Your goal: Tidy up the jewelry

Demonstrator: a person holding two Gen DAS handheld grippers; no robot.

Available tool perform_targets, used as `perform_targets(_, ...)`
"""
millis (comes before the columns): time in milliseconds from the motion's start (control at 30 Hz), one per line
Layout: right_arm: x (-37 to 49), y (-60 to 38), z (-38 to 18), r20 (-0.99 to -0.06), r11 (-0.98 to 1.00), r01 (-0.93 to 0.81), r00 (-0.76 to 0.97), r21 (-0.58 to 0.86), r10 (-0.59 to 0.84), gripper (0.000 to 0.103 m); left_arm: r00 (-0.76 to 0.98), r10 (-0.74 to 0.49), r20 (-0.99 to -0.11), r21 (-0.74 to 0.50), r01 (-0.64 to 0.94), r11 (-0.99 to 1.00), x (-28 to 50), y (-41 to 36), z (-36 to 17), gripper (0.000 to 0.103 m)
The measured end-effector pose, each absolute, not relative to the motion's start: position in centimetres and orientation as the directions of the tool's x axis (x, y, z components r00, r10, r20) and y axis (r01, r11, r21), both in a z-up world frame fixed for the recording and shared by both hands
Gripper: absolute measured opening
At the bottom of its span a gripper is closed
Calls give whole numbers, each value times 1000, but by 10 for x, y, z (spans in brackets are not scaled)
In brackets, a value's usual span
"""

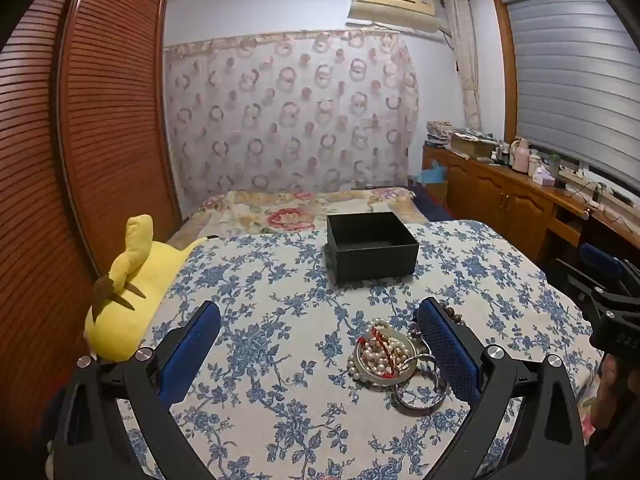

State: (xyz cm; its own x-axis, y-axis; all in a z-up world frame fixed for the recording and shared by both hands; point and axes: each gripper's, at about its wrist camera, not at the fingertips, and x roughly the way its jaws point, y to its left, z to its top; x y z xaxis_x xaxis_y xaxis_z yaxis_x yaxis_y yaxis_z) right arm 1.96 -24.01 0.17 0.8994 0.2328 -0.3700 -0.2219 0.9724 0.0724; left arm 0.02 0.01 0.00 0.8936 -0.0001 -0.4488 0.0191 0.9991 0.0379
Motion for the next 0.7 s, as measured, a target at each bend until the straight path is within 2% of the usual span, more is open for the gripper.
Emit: perform_targets(700,18,-239,2,-367,971,-227,899,77,239,101,898,-13,-441,25,26,999,0,-2,3,95)
